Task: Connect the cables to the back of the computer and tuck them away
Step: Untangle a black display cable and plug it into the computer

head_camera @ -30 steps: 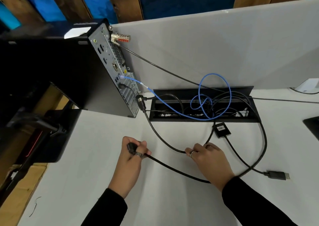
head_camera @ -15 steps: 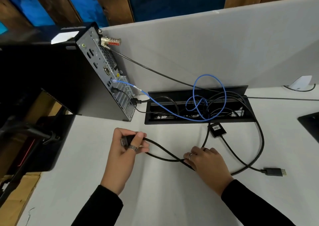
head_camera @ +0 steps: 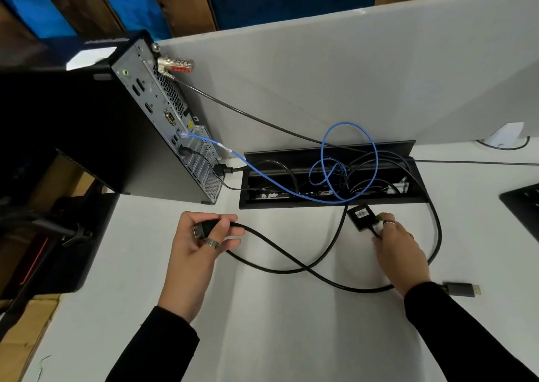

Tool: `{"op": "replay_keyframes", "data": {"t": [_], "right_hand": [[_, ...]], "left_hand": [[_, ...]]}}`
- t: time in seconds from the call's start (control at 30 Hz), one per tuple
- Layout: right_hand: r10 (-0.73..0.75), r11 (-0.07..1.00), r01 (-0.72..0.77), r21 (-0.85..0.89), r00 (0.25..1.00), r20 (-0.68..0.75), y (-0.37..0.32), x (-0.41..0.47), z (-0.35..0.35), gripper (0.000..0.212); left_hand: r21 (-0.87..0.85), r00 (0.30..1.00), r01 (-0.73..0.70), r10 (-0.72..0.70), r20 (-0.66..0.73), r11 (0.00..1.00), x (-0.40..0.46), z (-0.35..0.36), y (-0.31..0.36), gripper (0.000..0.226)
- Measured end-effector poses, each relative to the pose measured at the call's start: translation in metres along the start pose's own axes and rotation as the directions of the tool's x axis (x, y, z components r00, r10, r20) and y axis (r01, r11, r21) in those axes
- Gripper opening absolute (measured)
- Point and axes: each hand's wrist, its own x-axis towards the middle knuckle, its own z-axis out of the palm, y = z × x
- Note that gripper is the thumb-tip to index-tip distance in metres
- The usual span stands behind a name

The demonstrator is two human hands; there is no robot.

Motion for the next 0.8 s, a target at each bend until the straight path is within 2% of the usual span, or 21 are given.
{"op": "replay_keyframes", "data": {"t": [0.17, 0.3, 0.37, 0.47, 0.53, 0.63, 0.73, 0.8], "right_hand": [[-0.085, 0.968, 0.117, 0.223, 0.985, -0.149, -0.008, -0.008, -0.02, 0.01], [-0.221, 0.881, 0.304, 0.362, 0.942, -0.251, -0.043, -0.041, -0.053, 0.004], [-0.344, 0.818, 0.445, 0.365, 0.886, -0.31, -0.053, -0.06, -0.057, 0.009], [-0.538, 0.727, 0.574, 0.376, 0.817, -0.206, -0.046, -0.085, -0.035, 0.009], [-0.607, 0.72, 0.606, 0.338, 0.786, -0.118, -0.038, -0.098, -0.015, 0.009], [-0.628, 0.749, 0.612, 0.256, 0.778, -0.022, -0.034, -0.108, 0.006, 0.017], [-0.625, 0.773, 0.615, 0.157, 0.781, 0.016, -0.032, -0.107, 0.02, 0.005], [-0.622, 0.778, 0.617, 0.121, 0.783, 0.0, -0.03, -0.102, 0.026, 0.02]], "left_hand": [[-0.018, 1.0, 0.006, -0.006, -0.009, 1.0, 0.005, 0.002, -0.005, 0.004], [-0.014, 1.0, 0.013, -0.013, -0.013, 1.0, 0.012, 0.009, -0.008, 0.005], [-0.016, 1.0, 0.007, -0.007, -0.01, 1.0, 0.018, 0.013, -0.006, 0.004], [-0.058, 0.999, -0.04, 0.041, 0.004, 0.998, 0.024, 0.019, 0.004, 0.007], [-0.098, 0.996, -0.084, 0.086, 0.016, 0.992, 0.024, 0.022, 0.013, 0.01], [-0.147, 0.99, -0.123, 0.132, 0.048, 0.981, 0.019, 0.025, 0.023, 0.006], [-0.154, 0.986, -0.136, 0.149, 0.08, 0.979, 0.011, 0.024, 0.028, 0.017], [-0.123, 0.983, -0.143, 0.156, 0.101, 0.982, 0.004, 0.022, 0.029, 0.019]]}}
